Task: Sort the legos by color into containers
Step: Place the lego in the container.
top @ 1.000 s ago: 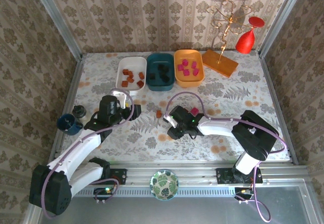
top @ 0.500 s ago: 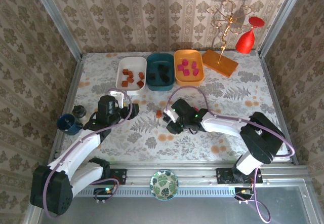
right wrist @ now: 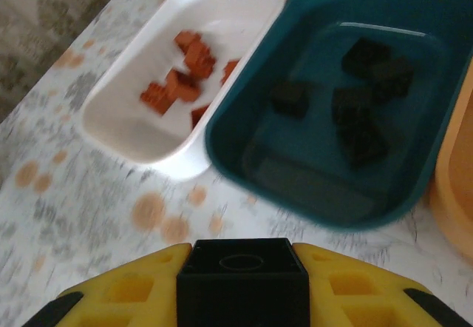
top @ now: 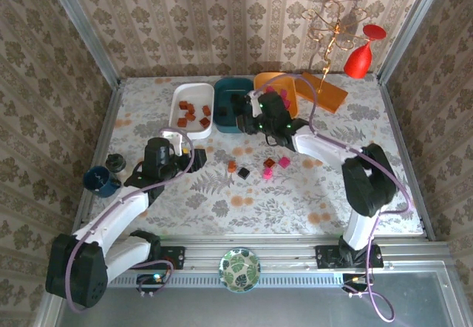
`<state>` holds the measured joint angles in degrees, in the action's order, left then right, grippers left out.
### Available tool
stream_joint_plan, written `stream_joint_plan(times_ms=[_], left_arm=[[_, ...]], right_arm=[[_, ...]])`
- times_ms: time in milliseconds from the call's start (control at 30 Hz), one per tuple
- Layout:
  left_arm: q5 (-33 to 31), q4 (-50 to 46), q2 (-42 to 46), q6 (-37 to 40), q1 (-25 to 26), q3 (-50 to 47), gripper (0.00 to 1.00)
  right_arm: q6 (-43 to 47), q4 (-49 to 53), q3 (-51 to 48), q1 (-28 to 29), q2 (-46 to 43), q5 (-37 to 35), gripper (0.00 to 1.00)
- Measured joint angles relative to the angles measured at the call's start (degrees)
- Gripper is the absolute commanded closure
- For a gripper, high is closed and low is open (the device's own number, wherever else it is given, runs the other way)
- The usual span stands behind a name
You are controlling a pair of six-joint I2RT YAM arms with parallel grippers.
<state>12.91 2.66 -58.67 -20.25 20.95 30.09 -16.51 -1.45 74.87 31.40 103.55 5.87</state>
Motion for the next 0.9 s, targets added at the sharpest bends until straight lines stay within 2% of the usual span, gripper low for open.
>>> stream_joint_plan(times_ms=[300,500,567,700,800,900], left_arm=[[0.8,-0.2,0.5,-0.1,-0.5,-0.1,0.21],[0.9,-0.9,3.2,-0.1,-0.8,-1.0,0.2],[0.9,-1.2,3.8,-0.1,-0.8,-1.2,0.19],[1.1,-1.8,4.4,-0.1,-0.8,-1.2,0.19],[2.0,-1.9,4.4,-0.1,-0.8,-1.3,0.19],[3.6,-1.8,4.1,-0.3,-0.8,-1.5,0.19]], right_arm=[[-5.7,0.8,20.3,-1.0,20.9,-1.4,0.62],[-7.6,4.6,30.9,-1.3,28.5,-1.1,0.44],[-7.8,5.7,32.5,-1.4,28.9,-1.1,0.38],[-7.6,6.2,32.6,-1.7,27.8,-0.2,0.32],[-7.2,4.2,25.8,-1.9,22.4,2.0,0.29],[-6.0,2.9,15.6,-2.0,13.1,4.6,0.26]])
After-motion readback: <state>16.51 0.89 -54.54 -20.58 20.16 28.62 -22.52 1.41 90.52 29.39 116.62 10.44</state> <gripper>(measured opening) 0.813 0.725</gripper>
